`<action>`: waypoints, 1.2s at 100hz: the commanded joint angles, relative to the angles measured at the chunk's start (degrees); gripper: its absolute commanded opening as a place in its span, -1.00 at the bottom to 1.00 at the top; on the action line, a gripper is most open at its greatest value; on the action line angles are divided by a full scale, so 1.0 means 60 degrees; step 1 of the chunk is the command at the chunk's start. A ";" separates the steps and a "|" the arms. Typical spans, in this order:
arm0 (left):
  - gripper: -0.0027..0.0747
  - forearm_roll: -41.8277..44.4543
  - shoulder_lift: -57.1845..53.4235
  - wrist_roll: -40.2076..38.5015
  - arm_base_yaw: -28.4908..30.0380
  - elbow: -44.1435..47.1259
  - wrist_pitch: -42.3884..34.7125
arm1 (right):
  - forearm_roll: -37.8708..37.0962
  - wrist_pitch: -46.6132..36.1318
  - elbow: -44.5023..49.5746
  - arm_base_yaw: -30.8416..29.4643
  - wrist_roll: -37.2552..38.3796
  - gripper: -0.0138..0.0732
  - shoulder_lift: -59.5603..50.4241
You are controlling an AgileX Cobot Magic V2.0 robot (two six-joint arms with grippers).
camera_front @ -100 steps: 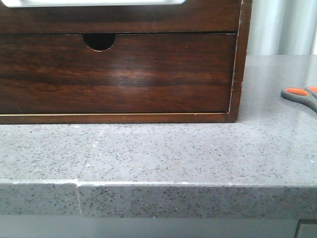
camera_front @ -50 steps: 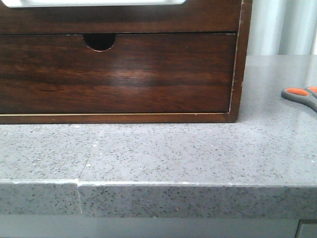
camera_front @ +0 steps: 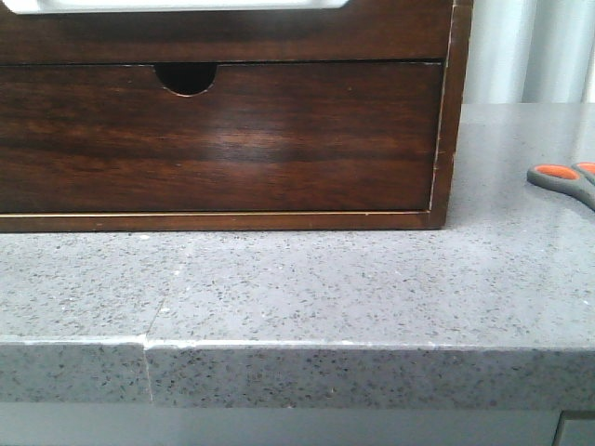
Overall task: Put scissors in drawer with both arms
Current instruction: 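Reach the left gripper toward the white drawer handle, then grasp the white drawer handle with the left gripper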
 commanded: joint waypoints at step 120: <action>-0.01 -0.9376 0.5583 0.1538 -0.0535 -0.4012 0.5036 | 0.5220 0.2985 -0.3715 0.0011 0.0019 0.32 0.3786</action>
